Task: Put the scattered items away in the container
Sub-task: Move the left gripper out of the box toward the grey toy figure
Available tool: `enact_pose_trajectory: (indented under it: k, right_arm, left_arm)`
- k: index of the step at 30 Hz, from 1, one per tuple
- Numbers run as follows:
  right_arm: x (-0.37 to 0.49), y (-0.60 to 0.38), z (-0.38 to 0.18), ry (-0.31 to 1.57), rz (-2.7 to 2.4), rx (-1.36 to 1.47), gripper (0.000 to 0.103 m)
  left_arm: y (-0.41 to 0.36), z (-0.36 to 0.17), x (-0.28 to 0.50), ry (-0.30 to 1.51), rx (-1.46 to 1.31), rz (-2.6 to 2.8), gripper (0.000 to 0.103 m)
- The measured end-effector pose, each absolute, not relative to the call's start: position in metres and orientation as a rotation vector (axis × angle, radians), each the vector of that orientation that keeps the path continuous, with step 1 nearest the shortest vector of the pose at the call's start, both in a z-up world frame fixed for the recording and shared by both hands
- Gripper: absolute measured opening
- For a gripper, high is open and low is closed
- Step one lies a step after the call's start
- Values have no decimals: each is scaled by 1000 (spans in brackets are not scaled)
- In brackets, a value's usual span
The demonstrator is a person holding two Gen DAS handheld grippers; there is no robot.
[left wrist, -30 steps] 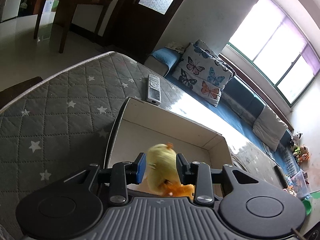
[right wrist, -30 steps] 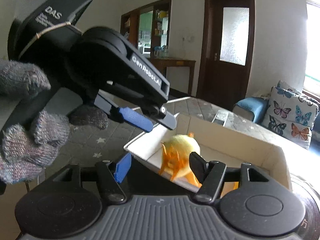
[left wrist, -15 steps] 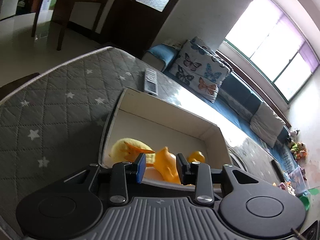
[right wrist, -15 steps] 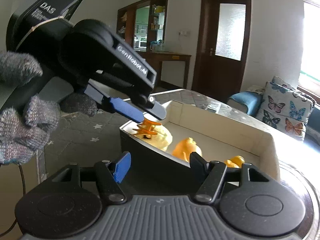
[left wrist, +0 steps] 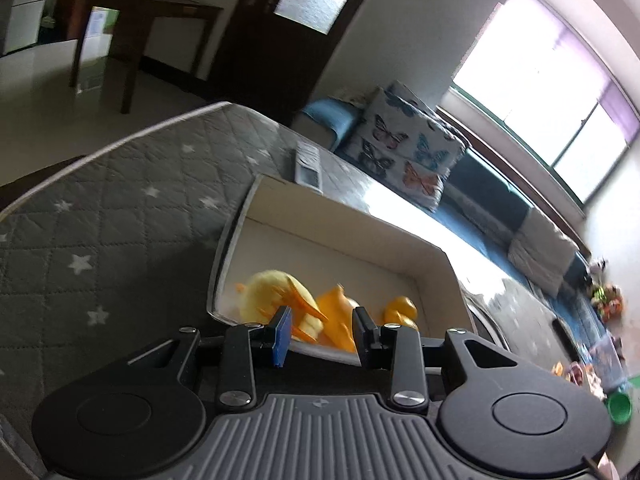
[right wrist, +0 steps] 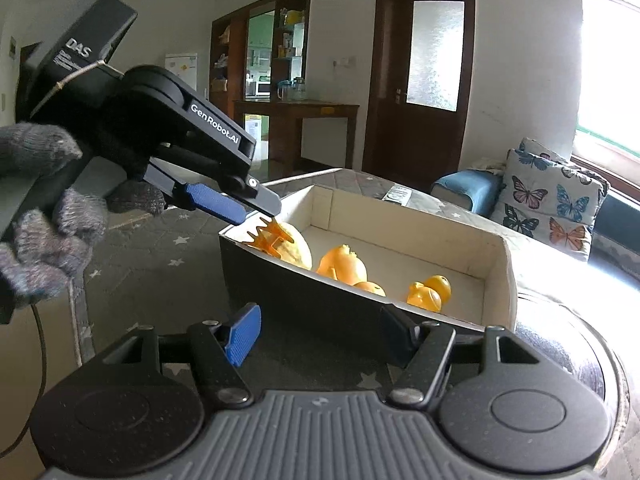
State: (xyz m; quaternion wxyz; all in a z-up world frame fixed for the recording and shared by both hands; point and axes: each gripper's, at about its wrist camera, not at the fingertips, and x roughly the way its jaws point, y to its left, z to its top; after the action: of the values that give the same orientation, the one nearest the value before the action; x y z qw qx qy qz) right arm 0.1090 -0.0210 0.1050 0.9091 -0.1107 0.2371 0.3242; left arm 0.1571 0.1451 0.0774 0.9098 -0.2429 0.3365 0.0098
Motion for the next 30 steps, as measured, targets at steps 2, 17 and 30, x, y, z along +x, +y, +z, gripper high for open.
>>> enact_pose_trajectory:
  k: [2,17,30]
  right_arm:
    - [107,-22,107,486,670,-221,68]
    - [106,-27,107,486,652,-209,71]
    - [110,-17,101,506,664,-202,74]
  left_arm:
    - [150,75,161,700,-525,35,36]
    - [136,67,175,736,-551,-31,35]
    - [151,70,177,713,-515,45,36]
